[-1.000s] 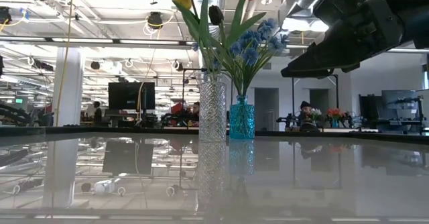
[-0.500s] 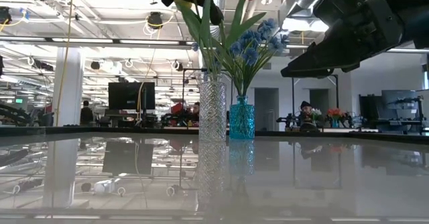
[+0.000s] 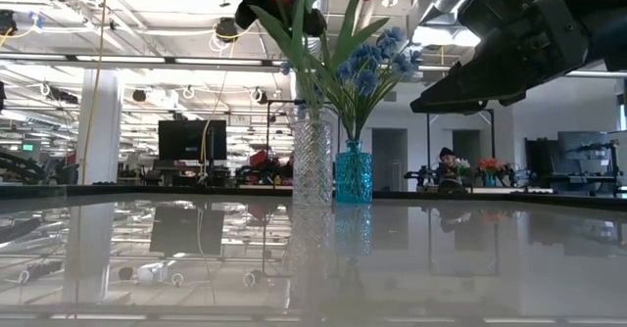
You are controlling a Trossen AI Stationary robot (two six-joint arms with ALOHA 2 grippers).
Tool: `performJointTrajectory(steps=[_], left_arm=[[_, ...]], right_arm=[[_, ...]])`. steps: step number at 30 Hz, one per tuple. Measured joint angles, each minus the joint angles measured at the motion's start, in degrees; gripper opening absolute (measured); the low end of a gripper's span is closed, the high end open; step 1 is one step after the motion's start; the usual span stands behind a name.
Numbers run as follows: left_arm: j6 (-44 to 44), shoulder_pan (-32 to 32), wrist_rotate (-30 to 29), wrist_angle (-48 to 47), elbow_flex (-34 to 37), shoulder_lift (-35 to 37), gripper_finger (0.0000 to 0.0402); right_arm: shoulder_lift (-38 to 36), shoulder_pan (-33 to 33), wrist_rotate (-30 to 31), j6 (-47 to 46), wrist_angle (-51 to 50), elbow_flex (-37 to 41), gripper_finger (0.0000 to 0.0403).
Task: Sort flowers into vase by color
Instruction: Put the yellow flower into the transparent vase
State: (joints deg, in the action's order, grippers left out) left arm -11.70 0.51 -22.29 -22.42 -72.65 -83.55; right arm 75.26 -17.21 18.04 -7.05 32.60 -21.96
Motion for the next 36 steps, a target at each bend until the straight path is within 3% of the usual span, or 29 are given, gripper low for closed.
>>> performJointTrajectory(steps=[9, 20, 29, 36], left_arm=[[-0.42, 0.36, 1.06, 1.06, 0.84, -0.02, 0.0000], [0.26, 1.26, 3.71, 3.70, 0.76, -6.46, 0.0000], [0.08, 1.60, 3.96, 4.63, 0.40, -5.90, 0.0001], [1.38, 1.43, 3.94, 4.98, -0.66, -5.96, 0.0034]], right_arm=[[0.00, 0.00, 0.00, 0.04, 0.07, 0.00, 0.0218], [0.02, 0.00, 0.00, 0.20, 0.46, 0.00, 0.0218], [0.02, 0.00, 0.00, 0.71, 0.44, 0.00, 0.0218], [0.02, 0.00, 0.00, 0.92, 0.52, 0.00, 0.0218]])
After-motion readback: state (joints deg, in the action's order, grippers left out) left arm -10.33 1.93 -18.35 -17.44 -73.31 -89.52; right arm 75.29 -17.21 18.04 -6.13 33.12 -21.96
